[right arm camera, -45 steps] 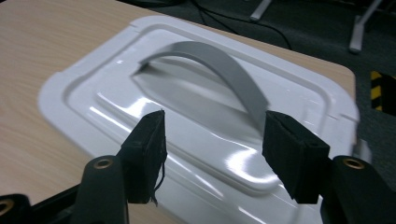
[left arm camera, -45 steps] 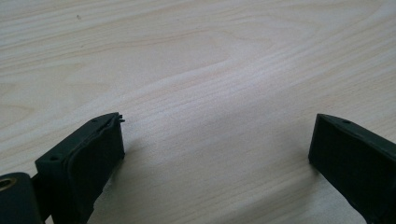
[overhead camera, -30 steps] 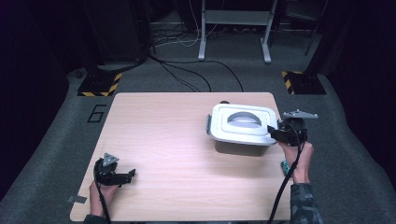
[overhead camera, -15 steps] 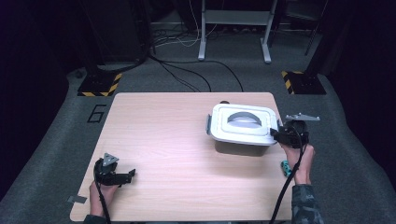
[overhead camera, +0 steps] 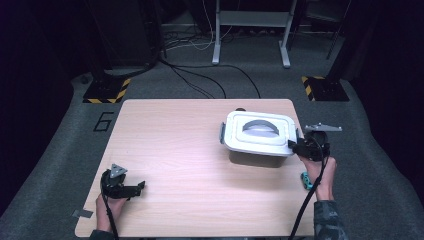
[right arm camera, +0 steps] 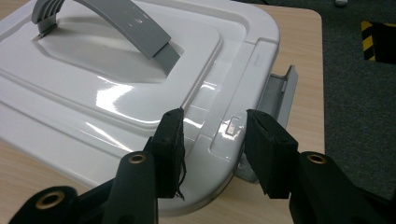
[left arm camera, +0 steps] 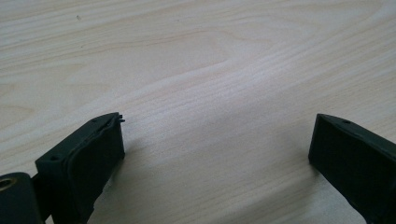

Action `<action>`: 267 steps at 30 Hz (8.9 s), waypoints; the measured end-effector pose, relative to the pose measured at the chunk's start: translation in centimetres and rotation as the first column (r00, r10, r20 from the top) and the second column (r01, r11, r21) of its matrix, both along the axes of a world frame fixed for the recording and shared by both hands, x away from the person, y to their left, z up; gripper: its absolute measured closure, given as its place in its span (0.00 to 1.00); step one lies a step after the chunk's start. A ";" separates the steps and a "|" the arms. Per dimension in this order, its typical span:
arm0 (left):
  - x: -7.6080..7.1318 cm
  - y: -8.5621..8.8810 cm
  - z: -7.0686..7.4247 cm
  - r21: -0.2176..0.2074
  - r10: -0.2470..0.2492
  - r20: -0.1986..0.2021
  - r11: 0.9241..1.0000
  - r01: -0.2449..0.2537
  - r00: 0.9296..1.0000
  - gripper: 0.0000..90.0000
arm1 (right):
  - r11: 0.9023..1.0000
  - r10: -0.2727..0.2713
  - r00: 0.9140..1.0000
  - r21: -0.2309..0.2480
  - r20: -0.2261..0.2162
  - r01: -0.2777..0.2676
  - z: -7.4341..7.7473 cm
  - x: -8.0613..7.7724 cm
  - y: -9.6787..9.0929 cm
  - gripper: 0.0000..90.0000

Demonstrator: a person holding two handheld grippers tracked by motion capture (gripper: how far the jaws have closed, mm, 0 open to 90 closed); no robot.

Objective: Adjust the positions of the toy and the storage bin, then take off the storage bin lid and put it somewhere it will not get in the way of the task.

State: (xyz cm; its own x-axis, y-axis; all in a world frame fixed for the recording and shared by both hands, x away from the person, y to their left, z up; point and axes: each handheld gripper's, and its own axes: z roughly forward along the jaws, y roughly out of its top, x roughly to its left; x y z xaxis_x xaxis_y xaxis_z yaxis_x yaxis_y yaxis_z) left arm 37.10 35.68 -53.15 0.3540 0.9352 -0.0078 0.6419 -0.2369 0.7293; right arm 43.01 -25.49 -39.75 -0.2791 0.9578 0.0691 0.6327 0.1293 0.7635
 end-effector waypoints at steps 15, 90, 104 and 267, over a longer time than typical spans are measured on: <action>0.0 0.0 0.0 0.000 -0.001 0.000 1.000 0.001 1.000 0.03 | 1.000 0.027 1.000 0.014 0.000 -0.027 -0.3 -1.4 1.7 0.62; 0.0 0.0 0.0 0.003 -0.007 0.004 1.000 0.007 1.000 0.05 | 0.958 0.277 0.960 -0.071 -0.031 -0.279 2.1 0.3 8.2 0.54; 0.0 0.0 0.0 0.001 -0.006 0.001 1.000 0.006 1.000 0.05 | 0.946 0.313 0.949 -0.081 -0.029 -0.314 2.7 2.3 9.6 0.69; 0.0 0.0 0.0 0.001 -0.008 0.002 1.000 0.008 1.000 0.05 | 0.995 0.092 0.993 -0.043 0.074 -0.089 7.7 4.5 6.2 0.74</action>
State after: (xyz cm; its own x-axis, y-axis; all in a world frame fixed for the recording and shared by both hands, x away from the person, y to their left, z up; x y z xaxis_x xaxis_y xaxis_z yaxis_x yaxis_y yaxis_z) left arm 37.07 35.69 -53.11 0.3619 0.9322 -0.0060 0.6387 -0.2433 0.7300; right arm 47.47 -19.29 -32.09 -0.3681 0.9298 0.0068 0.5571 0.2147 0.8022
